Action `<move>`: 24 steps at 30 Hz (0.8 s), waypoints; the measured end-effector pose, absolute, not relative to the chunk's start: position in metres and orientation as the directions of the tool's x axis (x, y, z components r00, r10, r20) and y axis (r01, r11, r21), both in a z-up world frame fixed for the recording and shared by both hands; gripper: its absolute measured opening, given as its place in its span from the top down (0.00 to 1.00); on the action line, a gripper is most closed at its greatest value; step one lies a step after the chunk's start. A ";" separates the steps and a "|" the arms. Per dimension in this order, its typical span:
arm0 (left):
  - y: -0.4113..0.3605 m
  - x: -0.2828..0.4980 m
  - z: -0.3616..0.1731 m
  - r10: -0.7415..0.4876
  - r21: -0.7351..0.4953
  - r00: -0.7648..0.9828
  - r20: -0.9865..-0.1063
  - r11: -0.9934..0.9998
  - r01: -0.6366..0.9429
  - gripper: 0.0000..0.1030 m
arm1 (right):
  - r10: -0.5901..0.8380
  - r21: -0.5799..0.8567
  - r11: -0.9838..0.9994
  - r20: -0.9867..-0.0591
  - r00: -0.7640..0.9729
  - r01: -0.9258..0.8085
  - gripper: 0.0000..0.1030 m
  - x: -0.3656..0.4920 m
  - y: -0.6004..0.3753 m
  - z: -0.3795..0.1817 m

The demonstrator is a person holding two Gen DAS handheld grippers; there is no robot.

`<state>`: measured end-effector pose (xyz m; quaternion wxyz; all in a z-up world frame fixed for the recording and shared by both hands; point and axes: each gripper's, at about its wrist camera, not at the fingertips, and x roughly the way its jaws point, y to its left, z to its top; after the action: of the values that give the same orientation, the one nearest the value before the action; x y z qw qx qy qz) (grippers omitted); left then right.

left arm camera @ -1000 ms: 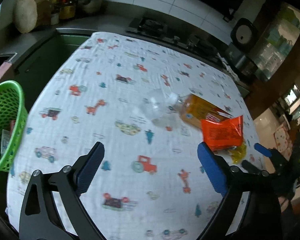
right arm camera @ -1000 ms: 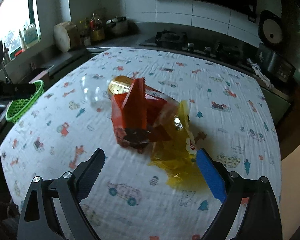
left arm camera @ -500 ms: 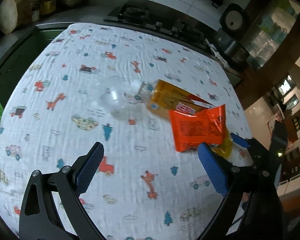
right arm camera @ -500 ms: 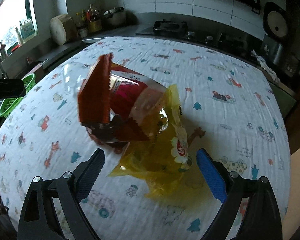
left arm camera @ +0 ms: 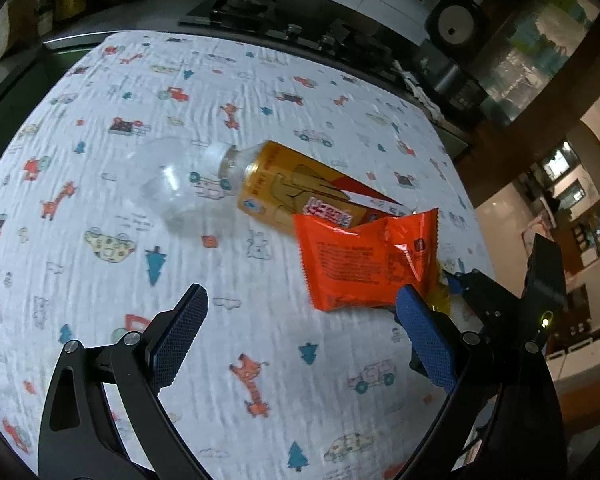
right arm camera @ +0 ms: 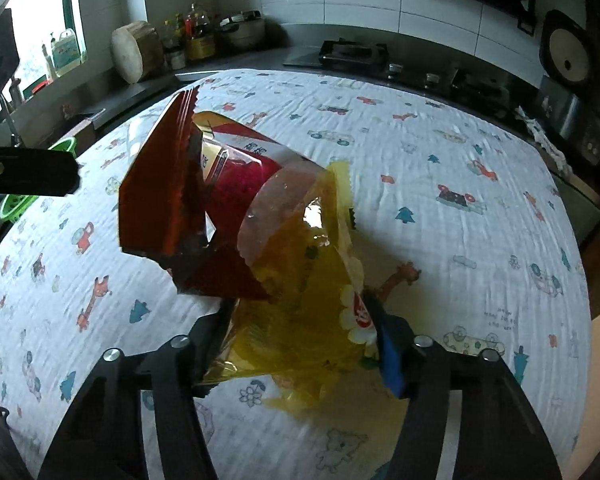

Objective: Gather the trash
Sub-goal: 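Grasp the yellow plastic bag with the right gripper while the left gripper grasps the orange wrapper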

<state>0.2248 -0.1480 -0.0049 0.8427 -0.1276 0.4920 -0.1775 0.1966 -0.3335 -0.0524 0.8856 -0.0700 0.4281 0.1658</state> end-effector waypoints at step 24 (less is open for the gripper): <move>-0.173 0.226 -0.010 -0.570 -0.510 0.397 -0.719 0.821 0.256 0.07 | 0.309 0.091 0.929 -0.722 0.619 -0.358 0.52 0.161 -0.328 -0.029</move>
<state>0.2261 -0.1734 -0.0096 0.8201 -0.1611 0.4880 -0.2519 0.1610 -0.3285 -0.0289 0.8992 -0.0307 0.3951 0.1855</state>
